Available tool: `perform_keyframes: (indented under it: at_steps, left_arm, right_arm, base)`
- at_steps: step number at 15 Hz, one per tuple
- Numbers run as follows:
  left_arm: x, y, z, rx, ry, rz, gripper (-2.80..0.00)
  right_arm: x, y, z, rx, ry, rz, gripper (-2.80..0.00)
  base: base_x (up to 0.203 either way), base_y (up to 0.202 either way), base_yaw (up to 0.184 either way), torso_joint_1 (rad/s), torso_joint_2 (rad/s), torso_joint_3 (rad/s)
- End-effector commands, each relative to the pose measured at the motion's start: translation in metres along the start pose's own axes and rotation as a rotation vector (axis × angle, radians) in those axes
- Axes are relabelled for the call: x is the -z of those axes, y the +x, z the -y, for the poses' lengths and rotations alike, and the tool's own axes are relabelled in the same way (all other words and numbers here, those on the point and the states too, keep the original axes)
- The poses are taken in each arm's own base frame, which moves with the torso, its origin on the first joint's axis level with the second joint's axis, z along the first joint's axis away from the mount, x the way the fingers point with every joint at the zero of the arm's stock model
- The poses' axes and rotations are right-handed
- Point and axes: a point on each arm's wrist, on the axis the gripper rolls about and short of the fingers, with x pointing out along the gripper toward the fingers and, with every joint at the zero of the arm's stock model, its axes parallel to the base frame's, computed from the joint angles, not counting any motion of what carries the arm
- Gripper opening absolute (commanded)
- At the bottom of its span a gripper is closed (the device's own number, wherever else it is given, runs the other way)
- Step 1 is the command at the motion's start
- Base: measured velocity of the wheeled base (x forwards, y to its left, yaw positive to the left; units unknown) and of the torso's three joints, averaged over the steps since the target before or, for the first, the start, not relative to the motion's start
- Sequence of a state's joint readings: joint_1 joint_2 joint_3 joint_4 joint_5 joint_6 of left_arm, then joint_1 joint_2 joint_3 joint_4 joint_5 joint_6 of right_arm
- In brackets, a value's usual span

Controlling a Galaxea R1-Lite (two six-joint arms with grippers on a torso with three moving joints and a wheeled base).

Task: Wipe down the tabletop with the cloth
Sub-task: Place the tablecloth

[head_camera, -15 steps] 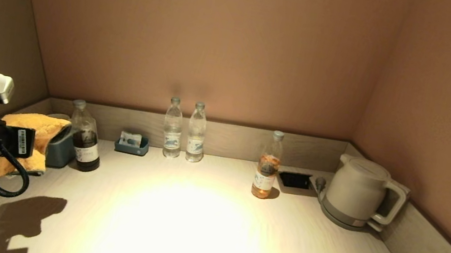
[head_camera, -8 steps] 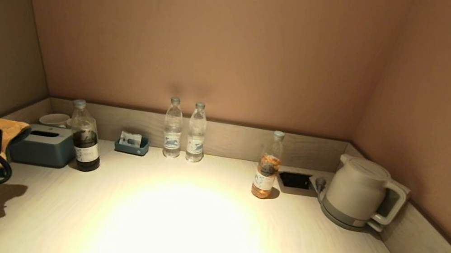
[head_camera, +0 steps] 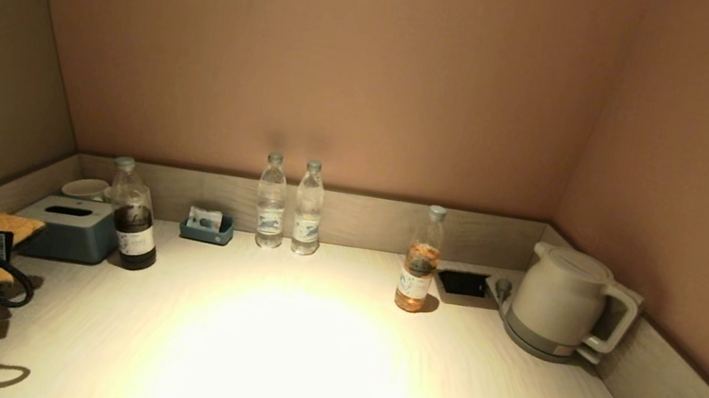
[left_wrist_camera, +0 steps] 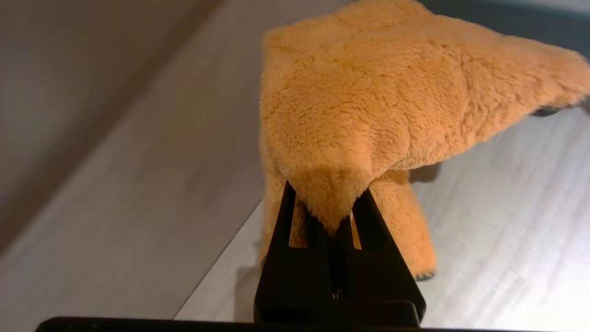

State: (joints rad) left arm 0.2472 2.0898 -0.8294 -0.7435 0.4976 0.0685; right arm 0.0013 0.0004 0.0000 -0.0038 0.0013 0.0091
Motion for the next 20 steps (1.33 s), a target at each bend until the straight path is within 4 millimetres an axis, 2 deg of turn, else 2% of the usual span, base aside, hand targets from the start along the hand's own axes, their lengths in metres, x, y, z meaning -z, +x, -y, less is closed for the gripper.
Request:
perform_keyframes:
  at_steps: [1, 9, 10, 20]
  left_arm:
    - [0.020, 0.017, 0.010, -0.003, 0.032, -0.032, -2.80]
    - [0.022, 0.019, 0.011, -0.004, 0.055, -0.032, -2.80]
    - [0.022, 0.018, 0.011, -0.004, 0.055, -0.030, 0.00]
    - [0.007, 0.010, 0.005, -0.008, 0.019, 0.059, 0.00]
  right_arm:
    - [0.000, 0.000, 0.000, -0.001, 0.000, 0.001, -2.80]
    - [0.000, 0.000, 0.000, -0.001, 0.000, 0.001, -2.80]
    - [0.000, 0.000, 0.000, -0.001, 0.000, 0.001, -2.80]
    - [0.000, 0.000, 0.000, -0.001, 0.000, 0.001, -2.80]
  base:
    - [0.000, 0.000, 0.000, 0.000, 0.00, 0.000]
    - [0.000, 0.000, 0.000, 0.000, 0.00, 0.000]
    - [0.000, 0.000, 0.000, 0.000, 0.00, 0.000]
    - [0.000, 0.000, 0.000, 0.000, 0.00, 0.000]
